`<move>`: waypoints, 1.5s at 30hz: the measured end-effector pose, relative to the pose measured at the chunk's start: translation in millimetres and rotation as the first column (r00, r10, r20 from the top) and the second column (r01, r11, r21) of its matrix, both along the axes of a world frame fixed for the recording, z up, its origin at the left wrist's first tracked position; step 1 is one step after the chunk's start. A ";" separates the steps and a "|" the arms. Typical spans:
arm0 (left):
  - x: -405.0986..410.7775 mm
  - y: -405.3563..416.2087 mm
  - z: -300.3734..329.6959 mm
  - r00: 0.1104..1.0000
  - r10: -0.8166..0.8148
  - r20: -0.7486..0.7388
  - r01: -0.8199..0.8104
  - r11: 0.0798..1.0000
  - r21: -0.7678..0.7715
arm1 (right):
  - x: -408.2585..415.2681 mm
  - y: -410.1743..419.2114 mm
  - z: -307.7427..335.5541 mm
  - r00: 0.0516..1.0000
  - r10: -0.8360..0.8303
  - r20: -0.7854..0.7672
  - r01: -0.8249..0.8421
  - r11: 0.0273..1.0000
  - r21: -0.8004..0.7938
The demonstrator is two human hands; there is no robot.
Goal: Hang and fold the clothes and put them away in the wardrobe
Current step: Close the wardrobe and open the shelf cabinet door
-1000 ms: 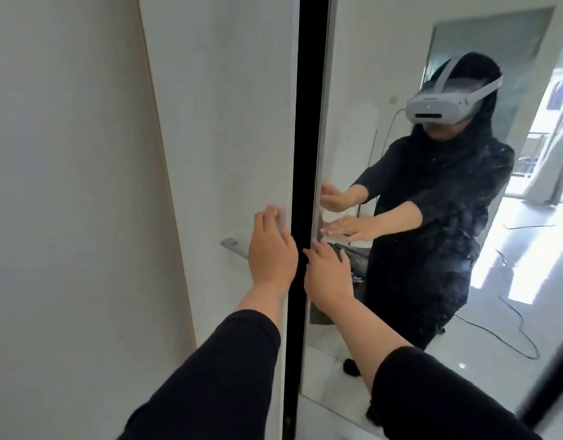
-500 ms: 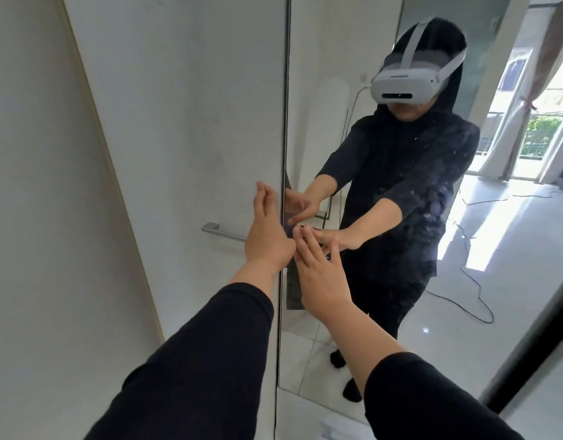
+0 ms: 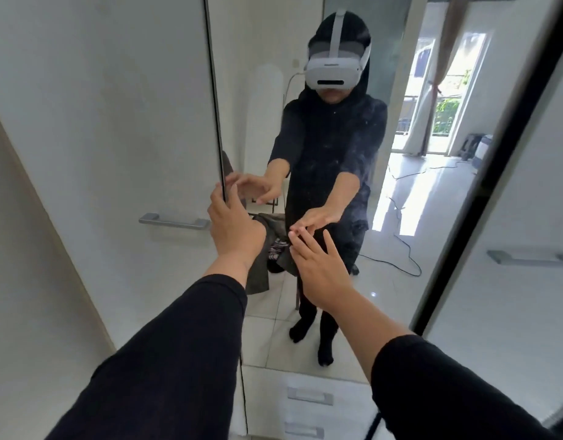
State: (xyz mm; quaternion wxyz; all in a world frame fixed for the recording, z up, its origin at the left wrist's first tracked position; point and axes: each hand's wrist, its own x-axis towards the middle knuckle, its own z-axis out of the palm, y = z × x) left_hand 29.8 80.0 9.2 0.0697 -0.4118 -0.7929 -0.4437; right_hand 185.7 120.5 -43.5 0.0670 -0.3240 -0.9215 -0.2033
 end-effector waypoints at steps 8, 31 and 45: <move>138.5 44.2 -7.0 0.911 -0.412 0.028 0.410 0.911 0.042 | 125.0 12.4 15.1 0.892 -0.241 -0.384 0.274 0.961 0.033; 334.0 93.2 -27.2 0.745 -0.508 0.432 0.545 0.837 0.045 | 298.5 63.1 14.0 0.839 -0.423 -0.341 0.400 0.906 -0.140; 368.4 15.4 -33.0 0.812 -0.496 0.306 0.520 0.854 0.004 | 339.3 -3.1 3.1 0.770 -0.356 -0.530 0.353 0.929 -0.111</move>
